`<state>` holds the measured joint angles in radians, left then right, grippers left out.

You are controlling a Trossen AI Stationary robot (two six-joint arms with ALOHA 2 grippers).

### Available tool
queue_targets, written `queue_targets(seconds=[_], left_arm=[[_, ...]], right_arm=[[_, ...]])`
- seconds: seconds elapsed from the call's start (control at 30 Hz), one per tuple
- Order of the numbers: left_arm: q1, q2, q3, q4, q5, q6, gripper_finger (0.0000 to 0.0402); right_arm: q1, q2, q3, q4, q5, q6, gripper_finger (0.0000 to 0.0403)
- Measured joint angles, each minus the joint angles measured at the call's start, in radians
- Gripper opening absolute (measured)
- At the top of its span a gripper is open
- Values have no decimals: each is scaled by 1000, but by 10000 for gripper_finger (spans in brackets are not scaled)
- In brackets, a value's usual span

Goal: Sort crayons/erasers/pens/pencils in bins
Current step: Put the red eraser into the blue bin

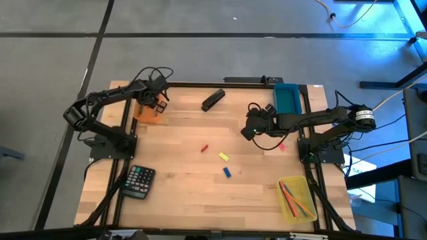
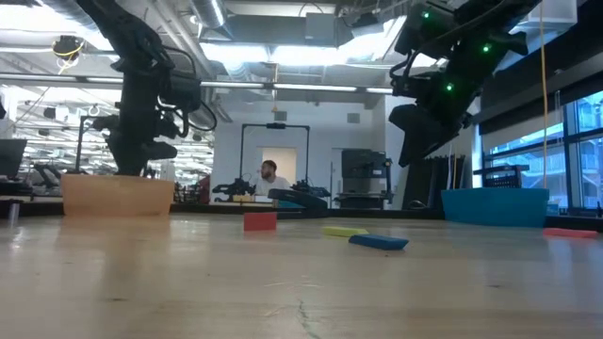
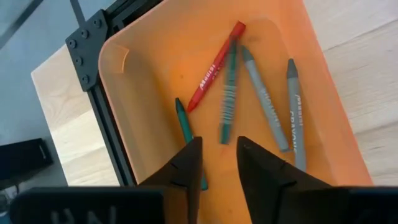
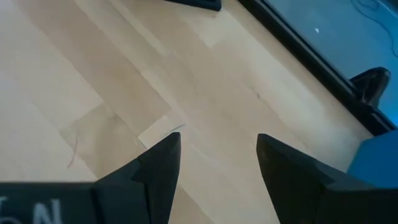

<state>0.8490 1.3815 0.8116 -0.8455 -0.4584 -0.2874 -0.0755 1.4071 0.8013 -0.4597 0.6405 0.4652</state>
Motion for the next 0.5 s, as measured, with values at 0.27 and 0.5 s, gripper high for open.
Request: queue_targets(seconds=[0.27, 0.5], left_arm=[[-3, 0, -1, 16, -17, 5, 113], [-97, -1, -1, 130, -12, 129, 111]], right_arm=[[0, 0, 0, -4, -36, -4, 213], [0, 0, 0, -32, -68, -19, 213]])
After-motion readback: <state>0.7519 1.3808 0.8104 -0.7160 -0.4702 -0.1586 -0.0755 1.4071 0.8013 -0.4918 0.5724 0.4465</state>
